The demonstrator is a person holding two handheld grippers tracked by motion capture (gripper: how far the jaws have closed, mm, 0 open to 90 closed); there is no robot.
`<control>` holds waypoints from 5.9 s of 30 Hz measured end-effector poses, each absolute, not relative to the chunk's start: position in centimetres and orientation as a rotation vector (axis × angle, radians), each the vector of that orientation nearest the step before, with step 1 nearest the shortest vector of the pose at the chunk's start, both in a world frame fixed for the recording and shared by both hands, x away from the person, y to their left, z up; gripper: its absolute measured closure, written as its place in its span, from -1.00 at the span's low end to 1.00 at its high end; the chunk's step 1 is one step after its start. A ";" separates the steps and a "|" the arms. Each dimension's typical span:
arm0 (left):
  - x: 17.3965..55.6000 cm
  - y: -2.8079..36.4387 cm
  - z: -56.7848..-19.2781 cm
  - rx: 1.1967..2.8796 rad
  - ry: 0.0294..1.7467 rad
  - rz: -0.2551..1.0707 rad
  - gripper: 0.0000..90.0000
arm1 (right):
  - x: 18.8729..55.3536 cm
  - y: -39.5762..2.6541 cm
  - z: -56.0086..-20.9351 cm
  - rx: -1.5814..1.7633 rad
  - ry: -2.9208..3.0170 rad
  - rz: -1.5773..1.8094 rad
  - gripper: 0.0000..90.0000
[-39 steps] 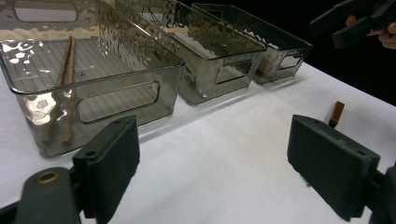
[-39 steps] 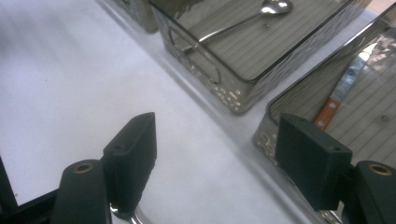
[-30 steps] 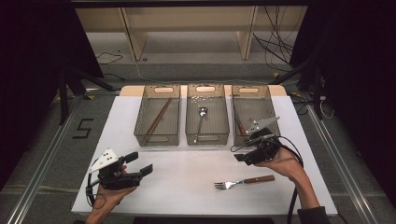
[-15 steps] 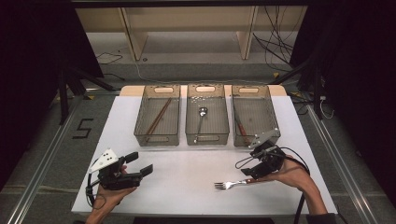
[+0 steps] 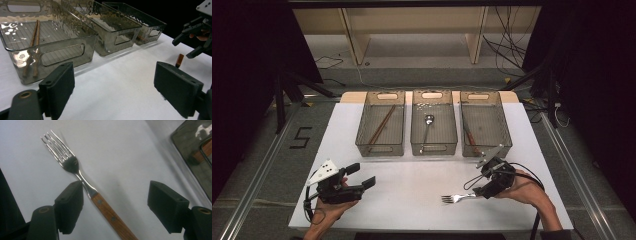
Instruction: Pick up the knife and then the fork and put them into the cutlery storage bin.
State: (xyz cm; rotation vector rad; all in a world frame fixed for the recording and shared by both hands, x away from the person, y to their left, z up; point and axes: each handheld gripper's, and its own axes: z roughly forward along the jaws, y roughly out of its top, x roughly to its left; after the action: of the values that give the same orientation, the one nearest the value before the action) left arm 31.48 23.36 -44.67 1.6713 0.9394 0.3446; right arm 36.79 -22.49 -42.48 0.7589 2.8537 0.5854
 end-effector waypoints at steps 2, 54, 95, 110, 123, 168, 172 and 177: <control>31.5 23.4 -44.7 1.674 0.938 0.345 -0.64 | 36.7 -22.4 -42.6 0.762 2.862 0.560 -0.33; 31.4 23.1 -44.7 1.684 0.932 0.348 -0.63 | 35.9 -20.8 -45.4 0.566 2.966 0.231 0.47; 31.4 23.2 -44.7 1.679 0.934 0.353 -0.63 | 36.4 -21.5 -42.6 0.669 2.772 0.564 0.72; 31.3 23.3 -44.6 1.674 0.938 0.359 -0.63 | 37.3 -22.5 -40.7 0.953 2.589 0.824 0.72; 31.3 23.4 -44.7 1.664 0.941 0.366 -0.63 | 39.3 -23.6 -39.0 1.121 2.435 0.943 0.72; 31.4 23.4 -44.7 1.661 0.941 0.363 -0.63 | 49.4 -24.5 -36.8 1.457 2.230 0.910 0.72; 31.4 23.4 -44.7 1.655 0.944 0.363 -0.63 | 50.0 -24.4 -37.3 1.483 2.225 0.891 0.72; 31.4 23.4 -44.7 1.656 0.943 0.363 -0.63 | 50.5 -24.6 -37.9 1.508 2.225 0.873 0.72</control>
State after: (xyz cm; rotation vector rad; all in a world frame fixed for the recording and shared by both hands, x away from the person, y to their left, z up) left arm 31.38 23.40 -44.67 1.6556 0.9425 0.3628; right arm 50.51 -24.62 -37.88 1.5080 2.2247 0.8726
